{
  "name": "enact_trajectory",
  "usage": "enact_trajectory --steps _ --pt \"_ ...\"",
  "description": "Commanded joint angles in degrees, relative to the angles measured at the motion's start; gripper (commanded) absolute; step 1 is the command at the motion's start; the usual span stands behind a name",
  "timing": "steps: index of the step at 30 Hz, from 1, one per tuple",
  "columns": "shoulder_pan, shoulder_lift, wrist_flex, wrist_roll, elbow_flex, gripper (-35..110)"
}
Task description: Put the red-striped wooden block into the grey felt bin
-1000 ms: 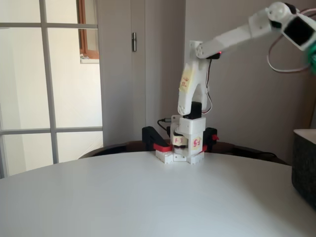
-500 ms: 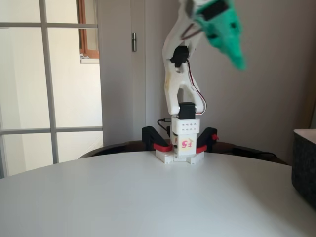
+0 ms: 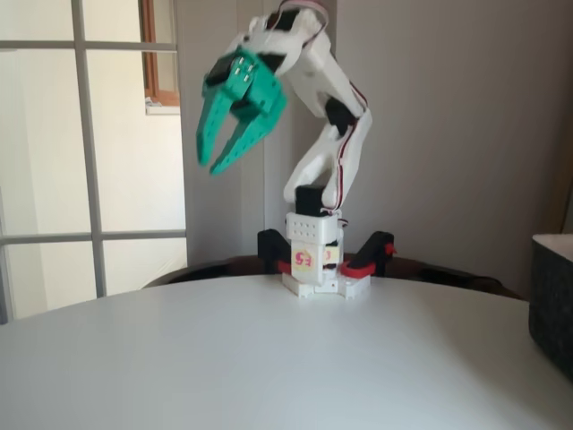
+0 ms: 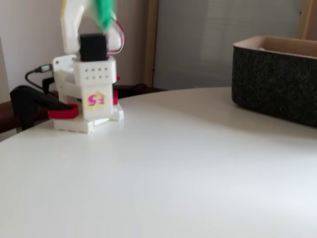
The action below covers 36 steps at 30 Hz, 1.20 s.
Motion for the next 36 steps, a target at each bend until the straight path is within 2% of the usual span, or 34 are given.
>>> enact_trajectory --steps 1,7,16,22,36 --pt "5.7 4.7 -4.1 0.8 12.0 0" --pt "8.3 17.8 -14.9 2.5 33.0 0" --pt "5.1 36.6 -15.9 0.3 52.5 0" --pt "4.9 42.3 -20.2 0.6 61.3 0" --pt "4.8 43.9 -20.0 5.7 65.3 0"
